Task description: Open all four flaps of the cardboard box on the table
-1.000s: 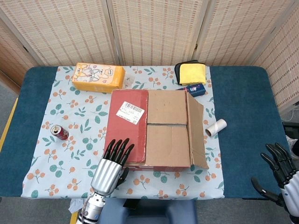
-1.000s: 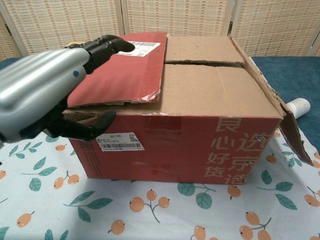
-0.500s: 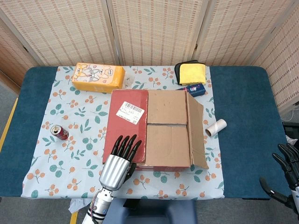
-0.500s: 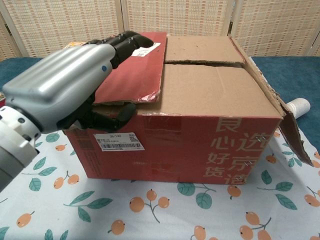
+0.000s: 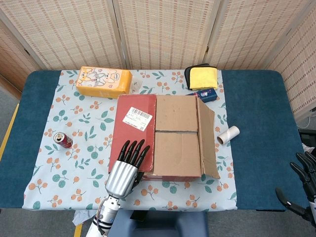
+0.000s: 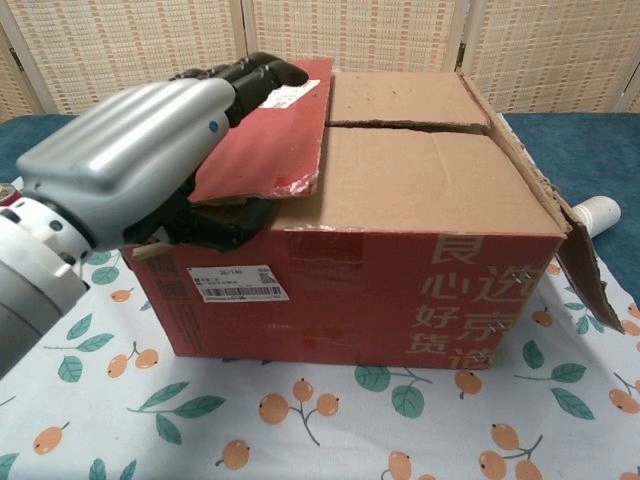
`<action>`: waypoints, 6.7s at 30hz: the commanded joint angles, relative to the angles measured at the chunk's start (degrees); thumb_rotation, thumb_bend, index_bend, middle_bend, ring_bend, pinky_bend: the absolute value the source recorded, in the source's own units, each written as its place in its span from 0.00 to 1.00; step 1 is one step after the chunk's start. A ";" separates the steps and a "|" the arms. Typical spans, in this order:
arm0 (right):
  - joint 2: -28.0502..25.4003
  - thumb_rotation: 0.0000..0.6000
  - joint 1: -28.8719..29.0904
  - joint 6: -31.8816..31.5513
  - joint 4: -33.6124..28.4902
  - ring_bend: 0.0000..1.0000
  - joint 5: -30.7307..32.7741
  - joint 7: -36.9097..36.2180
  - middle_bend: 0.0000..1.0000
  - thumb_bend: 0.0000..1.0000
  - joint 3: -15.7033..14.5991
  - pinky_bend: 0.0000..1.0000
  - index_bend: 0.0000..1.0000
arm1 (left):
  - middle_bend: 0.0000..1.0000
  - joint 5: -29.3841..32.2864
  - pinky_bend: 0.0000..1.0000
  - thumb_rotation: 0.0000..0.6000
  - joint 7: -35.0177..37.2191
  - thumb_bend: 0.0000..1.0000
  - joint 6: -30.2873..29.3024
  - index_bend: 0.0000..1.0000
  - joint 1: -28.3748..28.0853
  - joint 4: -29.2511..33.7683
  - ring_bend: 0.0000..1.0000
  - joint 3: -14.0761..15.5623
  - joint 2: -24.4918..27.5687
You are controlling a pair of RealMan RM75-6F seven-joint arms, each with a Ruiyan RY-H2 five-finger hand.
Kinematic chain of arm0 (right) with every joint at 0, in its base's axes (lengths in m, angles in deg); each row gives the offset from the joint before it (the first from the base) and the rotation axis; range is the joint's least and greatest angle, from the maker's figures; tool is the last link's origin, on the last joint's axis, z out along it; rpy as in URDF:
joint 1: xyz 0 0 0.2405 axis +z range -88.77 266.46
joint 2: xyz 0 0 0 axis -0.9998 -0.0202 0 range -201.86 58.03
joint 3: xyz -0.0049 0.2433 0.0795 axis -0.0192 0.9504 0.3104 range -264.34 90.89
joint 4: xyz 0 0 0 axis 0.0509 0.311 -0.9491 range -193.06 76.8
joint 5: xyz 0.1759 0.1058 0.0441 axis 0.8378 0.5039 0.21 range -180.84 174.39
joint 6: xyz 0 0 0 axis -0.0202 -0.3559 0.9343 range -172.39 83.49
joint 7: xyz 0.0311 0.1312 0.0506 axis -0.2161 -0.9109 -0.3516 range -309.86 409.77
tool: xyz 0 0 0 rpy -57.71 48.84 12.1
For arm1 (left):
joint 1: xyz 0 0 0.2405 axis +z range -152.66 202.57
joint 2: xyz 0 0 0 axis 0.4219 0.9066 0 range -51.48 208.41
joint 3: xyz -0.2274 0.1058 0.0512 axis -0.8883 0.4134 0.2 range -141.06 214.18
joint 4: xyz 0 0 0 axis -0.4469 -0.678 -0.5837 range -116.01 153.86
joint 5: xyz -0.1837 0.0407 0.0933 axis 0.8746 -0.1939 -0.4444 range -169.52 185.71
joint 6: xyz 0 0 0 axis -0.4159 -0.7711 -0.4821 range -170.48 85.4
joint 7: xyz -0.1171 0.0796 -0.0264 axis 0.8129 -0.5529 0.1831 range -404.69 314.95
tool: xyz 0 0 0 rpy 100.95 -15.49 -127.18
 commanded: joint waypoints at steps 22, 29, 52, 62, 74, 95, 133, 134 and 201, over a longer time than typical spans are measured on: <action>0.77 1.00 -0.75 2.25 -1.21 0.00 -1.27 6.83 0.00 0.44 -0.23 0.00 0.00 | 0.05 -12.66 0.00 1.00 2.18 0.52 -14.58 0.05 1.26 -3.06 0.00 -5.17 5.03; 0.80 1.00 -0.70 2.81 -1.56 0.00 -0.86 7.17 0.00 0.44 -0.07 0.00 0.00 | 0.05 -13.08 0.00 1.00 2.36 0.52 -15.92 0.05 2.42 -0.80 0.00 -5.57 7.65; -3.69 1.00 8.64 24.50 -15.89 0.00 -1.52 24.01 0.00 0.44 1.52 0.00 0.00 | 0.05 -0.42 0.00 1.00 23.73 0.52 -13.21 0.06 13.94 8.04 0.00 2.07 31.81; -6.22 1.00 18.26 46.53 -34.28 0.00 13.23 41.38 0.00 0.44 7.03 0.00 0.00 | 0.05 -5.39 0.00 1.00 51.78 0.49 -14.61 0.06 19.18 -3.51 0.00 11.31 44.29; 4.05 1.00 27.89 55.55 -33.65 0.00 34.59 53.30 0.00 0.44 14.23 0.00 0.00 | 0.05 -10.19 0.00 1.00 61.87 0.47 -17.80 0.06 18.64 -10.68 0.00 11.41 45.52; 15.98 1.00 39.55 57.18 -21.53 0.00 45.66 62.84 0.00 0.44 15.96 0.00 0.00 | 0.00 -7.97 0.00 1.00 64.58 0.47 -19.19 0.00 17.69 -14.72 0.00 9.01 44.47; 18.89 1.00 45.97 59.30 -14.08 0.00 51.03 58.70 0.00 0.44 14.31 0.00 0.00 | 0.00 -5.05 0.00 1.00 67.43 0.47 -18.64 0.00 16.63 -17.82 0.00 7.17 44.41; 18.83 1.00 46.06 59.42 -14.08 0.00 51.07 58.44 0.00 0.44 14.29 0.00 0.00 | 0.00 -5.13 0.00 1.00 67.32 0.47 -18.75 0.00 16.66 -17.80 0.00 7.18 44.44; 18.85 1.00 59.05 60.65 6.29 0.00 62.13 57.18 0.00 0.44 28.06 0.00 0.00 | 0.00 0.89 0.00 1.00 71.34 0.47 -14.08 0.00 15.18 -19.50 0.00 5.42 44.85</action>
